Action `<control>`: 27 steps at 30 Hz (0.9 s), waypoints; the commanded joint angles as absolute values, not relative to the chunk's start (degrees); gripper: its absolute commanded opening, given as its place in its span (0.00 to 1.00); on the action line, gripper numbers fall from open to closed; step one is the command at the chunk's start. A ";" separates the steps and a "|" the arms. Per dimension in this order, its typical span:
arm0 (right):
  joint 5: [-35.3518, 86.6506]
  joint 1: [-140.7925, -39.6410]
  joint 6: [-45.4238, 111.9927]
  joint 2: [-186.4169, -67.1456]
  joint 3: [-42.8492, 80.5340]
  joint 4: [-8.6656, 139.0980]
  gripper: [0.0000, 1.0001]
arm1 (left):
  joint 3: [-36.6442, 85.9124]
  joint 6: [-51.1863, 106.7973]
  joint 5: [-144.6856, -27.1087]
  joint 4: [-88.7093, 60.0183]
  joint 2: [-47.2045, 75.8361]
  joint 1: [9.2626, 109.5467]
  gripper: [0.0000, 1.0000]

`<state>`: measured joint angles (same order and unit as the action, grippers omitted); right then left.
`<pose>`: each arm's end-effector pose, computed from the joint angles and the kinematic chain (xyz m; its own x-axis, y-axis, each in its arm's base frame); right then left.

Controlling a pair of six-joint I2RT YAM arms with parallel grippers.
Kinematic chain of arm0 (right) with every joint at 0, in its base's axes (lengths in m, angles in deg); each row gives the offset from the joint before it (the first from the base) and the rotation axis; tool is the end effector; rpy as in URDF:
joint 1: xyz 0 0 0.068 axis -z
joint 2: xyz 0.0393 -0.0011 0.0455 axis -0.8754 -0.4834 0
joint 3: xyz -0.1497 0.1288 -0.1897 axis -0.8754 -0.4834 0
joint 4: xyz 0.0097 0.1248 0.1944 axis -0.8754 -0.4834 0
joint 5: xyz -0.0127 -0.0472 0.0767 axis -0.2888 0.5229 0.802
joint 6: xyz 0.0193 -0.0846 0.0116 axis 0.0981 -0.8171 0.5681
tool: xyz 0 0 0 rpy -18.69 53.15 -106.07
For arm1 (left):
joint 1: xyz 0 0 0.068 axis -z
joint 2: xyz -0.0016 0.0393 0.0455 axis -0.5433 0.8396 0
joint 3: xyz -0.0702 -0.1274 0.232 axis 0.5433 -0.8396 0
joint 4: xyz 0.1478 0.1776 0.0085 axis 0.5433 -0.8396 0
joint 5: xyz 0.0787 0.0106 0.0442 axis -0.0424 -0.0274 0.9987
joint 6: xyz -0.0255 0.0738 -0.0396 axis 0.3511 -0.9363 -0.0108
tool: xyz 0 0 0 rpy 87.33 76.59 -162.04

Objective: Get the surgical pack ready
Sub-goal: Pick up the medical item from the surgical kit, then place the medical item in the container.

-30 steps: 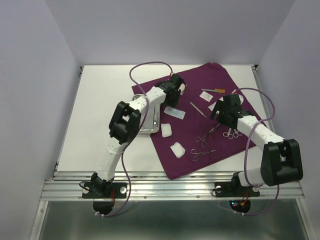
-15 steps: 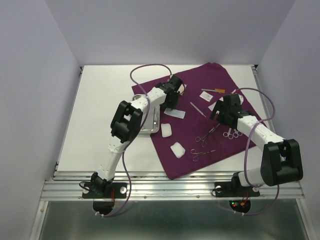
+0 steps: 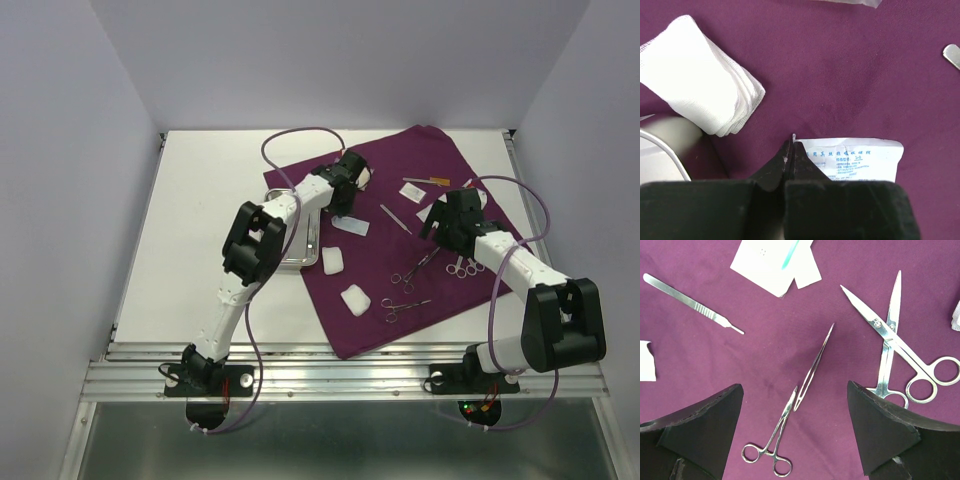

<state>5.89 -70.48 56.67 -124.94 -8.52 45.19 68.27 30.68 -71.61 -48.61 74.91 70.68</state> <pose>0.2756 0.0290 0.1986 -0.6837 0.3855 -0.6197 0.3622 0.9164 0.1704 0.4184 -0.3140 0.1609 -0.7455 0.2636 -0.6122 0.3845 0.9203 -0.0720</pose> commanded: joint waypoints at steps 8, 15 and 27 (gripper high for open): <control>5.53 -70.41 56.18 -124.63 -6.43 44.98 0.90 | 70.95 29.24 -70.87 -49.50 62.58 68.51 0.00; 5.70 -70.41 56.09 -124.98 -6.26 44.89 0.90 | 61.29 27.39 -70.69 -46.25 54.67 62.89 0.00; 5.70 -70.41 55.12 -125.68 -4.67 44.10 0.90 | 55.73 26.60 -70.43 -43.08 57.55 54.97 0.00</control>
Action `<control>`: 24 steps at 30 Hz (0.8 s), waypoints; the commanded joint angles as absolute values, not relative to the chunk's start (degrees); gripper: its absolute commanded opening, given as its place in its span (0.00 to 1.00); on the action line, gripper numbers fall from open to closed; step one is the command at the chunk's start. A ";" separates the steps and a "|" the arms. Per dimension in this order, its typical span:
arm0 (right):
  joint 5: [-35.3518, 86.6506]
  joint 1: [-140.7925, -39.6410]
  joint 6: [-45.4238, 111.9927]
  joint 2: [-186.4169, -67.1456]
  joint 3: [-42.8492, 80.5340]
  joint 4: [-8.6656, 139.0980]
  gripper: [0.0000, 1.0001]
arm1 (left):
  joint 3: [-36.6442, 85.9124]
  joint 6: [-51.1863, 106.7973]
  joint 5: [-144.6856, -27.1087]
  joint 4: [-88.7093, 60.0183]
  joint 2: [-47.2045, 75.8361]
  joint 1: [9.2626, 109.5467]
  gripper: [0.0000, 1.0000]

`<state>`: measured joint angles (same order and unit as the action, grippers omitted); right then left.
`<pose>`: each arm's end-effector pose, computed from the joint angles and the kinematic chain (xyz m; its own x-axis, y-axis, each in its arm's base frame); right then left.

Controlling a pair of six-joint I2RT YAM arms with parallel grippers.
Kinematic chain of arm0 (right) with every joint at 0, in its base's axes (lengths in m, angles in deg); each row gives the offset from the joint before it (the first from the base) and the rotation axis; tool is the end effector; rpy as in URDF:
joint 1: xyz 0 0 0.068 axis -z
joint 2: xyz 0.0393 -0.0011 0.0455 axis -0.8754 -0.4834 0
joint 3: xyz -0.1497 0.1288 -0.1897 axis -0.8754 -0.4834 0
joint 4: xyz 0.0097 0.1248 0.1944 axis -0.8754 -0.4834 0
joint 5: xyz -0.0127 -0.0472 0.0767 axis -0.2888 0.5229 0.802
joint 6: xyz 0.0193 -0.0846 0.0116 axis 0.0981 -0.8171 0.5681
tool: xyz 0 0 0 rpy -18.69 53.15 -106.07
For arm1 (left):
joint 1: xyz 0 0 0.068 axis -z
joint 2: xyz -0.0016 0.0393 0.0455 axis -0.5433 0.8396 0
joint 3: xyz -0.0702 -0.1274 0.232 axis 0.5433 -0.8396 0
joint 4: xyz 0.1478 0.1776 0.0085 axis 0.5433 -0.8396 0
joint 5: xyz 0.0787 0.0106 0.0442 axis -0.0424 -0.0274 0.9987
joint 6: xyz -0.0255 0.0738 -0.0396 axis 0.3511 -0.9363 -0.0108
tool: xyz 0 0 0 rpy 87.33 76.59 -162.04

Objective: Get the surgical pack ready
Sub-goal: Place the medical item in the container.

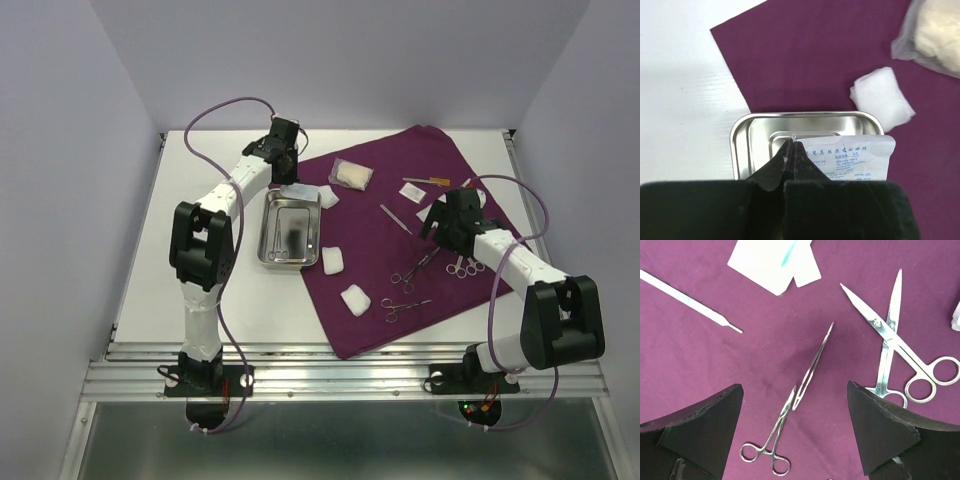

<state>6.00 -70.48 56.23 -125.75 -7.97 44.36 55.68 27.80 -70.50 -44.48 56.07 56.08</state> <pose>0.2767 0.0294 0.1965 -0.6986 0.3766 -0.6084 0.3590 0.9200 0.1573 0.4394 -0.1777 0.2554 -0.6637 0.0675 -0.7450 0.1759 0.9821 -0.0678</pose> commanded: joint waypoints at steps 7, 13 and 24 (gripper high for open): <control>5.88 -70.41 55.47 -125.68 -4.50 43.40 0.90 | 56.62 27.21 -68.84 -43.61 61.25 53.39 0.00; 5.79 -70.41 55.21 -125.94 -3.88 42.79 0.90 | 56.53 27.83 -67.53 -43.78 62.13 52.68 0.05; 7.20 -70.93 52.32 -128.84 -0.81 44.10 0.88 | 57.49 29.23 -70.25 -45.71 59.77 52.94 0.58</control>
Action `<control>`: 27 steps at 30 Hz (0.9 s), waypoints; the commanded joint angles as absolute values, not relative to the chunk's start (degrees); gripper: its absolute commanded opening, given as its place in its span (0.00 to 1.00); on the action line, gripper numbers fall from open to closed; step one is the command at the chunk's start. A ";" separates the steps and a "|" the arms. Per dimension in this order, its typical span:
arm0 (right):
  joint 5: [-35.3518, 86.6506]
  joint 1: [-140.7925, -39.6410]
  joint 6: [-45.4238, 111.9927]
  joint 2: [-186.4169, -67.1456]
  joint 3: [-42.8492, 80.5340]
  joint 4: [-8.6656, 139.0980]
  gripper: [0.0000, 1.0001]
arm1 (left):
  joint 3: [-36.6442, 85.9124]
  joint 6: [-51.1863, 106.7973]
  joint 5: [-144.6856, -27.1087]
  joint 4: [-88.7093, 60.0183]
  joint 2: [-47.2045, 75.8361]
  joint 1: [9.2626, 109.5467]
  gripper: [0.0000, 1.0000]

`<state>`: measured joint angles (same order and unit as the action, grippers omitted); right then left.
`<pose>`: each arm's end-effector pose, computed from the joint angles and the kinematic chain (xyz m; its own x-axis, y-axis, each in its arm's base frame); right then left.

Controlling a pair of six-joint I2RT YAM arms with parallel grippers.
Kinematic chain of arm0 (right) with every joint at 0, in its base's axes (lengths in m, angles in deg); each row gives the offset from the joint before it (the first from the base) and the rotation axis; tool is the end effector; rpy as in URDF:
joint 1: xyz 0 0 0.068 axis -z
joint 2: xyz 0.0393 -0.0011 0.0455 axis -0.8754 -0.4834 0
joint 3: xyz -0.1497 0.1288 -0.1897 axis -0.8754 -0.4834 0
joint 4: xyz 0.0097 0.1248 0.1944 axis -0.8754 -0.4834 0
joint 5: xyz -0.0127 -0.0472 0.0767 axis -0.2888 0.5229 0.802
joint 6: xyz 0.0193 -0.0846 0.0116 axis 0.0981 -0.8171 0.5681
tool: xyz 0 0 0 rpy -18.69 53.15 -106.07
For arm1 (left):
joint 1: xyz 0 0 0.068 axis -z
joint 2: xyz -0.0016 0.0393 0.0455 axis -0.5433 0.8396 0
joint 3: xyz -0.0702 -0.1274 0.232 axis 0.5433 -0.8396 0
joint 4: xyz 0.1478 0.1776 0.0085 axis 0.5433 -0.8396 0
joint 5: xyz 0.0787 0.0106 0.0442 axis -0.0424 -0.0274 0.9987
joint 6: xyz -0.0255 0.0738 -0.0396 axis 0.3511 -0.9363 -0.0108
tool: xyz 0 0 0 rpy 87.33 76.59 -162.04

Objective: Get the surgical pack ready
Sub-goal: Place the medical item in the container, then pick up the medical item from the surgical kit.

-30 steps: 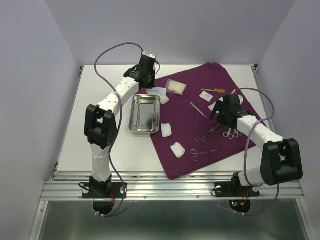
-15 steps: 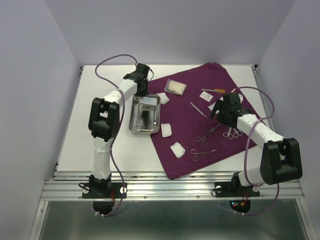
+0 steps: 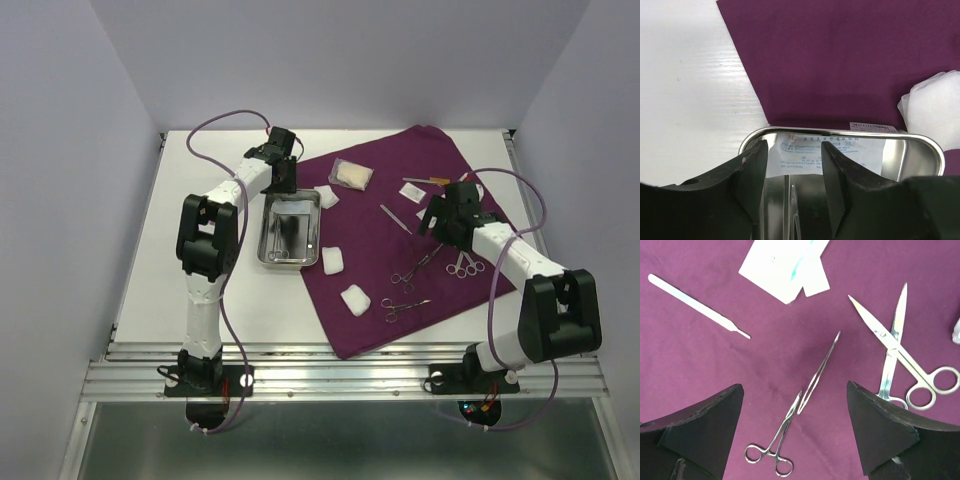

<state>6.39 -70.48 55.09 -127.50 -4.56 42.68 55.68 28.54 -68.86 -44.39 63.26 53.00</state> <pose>0.2862 0.0314 0.2039 -0.7078 0.3585 -0.6087 0.3413 0.9279 0.1497 0.4624 -0.1566 0.1978 -0.7457 0.0483 -0.6646 0.0886 0.9957 -0.0271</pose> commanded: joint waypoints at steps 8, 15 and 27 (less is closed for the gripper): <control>8.51 -74.98 46.70 -138.15 9.73 45.33 0.78 | 57.49 29.94 -69.29 -47.65 50.71 56.10 0.57; 12.38 -76.29 40.98 -151.68 20.45 44.72 0.55 | 53.02 31.34 -69.73 -46.86 43.59 58.13 0.56; 12.12 -79.11 36.31 -161.10 25.47 42.87 0.54 | 50.20 32.13 -67.88 -46.59 41.21 61.20 0.54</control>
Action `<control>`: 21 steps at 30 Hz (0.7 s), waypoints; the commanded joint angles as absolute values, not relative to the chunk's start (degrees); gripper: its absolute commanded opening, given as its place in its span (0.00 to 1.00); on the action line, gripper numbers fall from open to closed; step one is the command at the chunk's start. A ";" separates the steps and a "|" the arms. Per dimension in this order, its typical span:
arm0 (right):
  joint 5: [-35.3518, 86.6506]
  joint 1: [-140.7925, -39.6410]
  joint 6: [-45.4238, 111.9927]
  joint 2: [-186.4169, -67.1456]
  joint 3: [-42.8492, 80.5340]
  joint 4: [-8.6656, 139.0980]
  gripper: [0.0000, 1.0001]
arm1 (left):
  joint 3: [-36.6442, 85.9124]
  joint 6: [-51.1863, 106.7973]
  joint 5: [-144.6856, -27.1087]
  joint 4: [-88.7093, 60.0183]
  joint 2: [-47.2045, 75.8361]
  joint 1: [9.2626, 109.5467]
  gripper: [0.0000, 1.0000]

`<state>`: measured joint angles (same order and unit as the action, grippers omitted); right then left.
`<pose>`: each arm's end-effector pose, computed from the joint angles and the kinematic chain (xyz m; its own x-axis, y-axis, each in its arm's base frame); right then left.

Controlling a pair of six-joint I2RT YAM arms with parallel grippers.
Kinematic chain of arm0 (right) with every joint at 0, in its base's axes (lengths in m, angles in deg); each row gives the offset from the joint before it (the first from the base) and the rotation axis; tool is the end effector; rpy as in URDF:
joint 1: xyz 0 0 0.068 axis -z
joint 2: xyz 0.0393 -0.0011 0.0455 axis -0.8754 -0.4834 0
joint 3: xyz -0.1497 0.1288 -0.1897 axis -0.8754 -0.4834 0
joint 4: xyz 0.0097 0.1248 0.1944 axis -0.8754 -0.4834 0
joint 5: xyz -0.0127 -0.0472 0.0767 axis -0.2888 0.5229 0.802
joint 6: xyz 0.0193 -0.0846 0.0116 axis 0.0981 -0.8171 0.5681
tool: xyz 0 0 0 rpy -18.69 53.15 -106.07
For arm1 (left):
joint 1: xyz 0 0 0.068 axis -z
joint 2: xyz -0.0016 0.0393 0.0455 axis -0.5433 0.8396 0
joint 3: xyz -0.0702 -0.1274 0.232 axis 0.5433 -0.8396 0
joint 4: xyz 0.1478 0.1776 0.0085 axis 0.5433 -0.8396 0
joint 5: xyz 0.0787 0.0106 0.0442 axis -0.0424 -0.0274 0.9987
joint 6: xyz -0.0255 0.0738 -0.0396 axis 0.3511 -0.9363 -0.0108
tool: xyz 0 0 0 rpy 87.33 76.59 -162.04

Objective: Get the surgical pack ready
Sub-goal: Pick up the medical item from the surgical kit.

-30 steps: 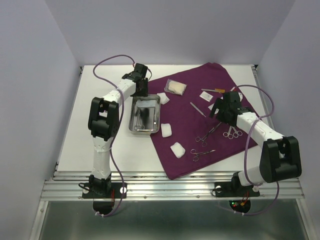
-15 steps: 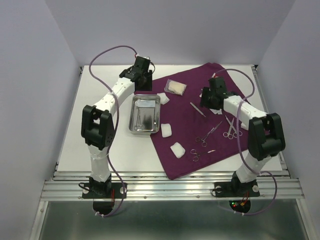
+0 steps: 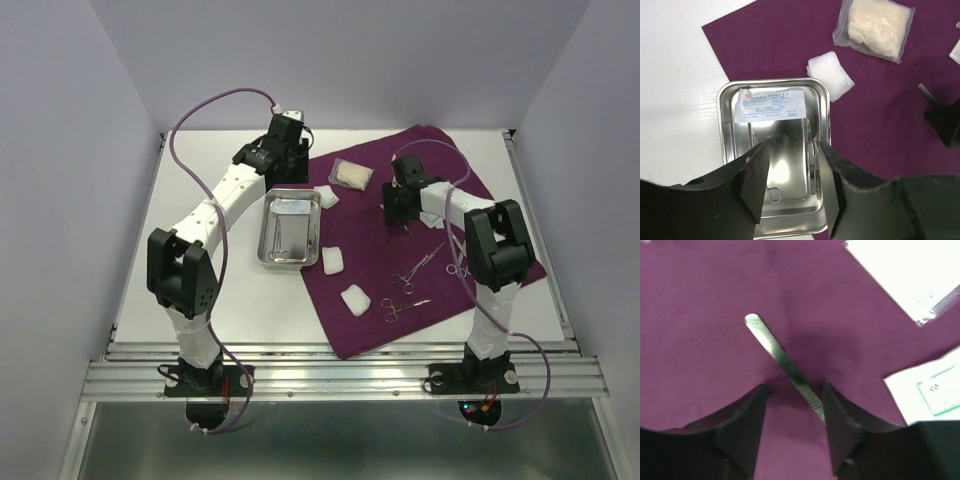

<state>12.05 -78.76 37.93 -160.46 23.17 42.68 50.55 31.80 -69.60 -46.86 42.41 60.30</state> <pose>0.4026 0.1197 0.1541 -0.8409 -0.0604 -0.5379 -0.0840 0.9963 0.0193 0.3790 -0.1843 0.3226 -0.5959 0.0093 -0.8030 0.2023 0.9694 -0.1389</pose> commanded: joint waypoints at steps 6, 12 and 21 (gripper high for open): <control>10.72 -79.11 36.49 -162.68 25.12 43.40 0.30 | 50.37 31.96 -65.95 -47.12 41.83 62.78 0.52; 11.06 -79.11 37.01 -159.35 23.63 43.75 0.15 | 50.46 31.96 -64.72 -47.47 41.74 63.75 0.51; 12.91 -79.63 39.65 -152.75 20.12 44.63 0.11 | 50.99 32.13 -63.75 -47.56 41.74 64.98 0.51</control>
<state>12.42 -79.18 38.46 -156.83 20.86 43.03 50.44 31.82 -65.28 -47.54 42.48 64.32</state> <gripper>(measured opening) 0.157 0.512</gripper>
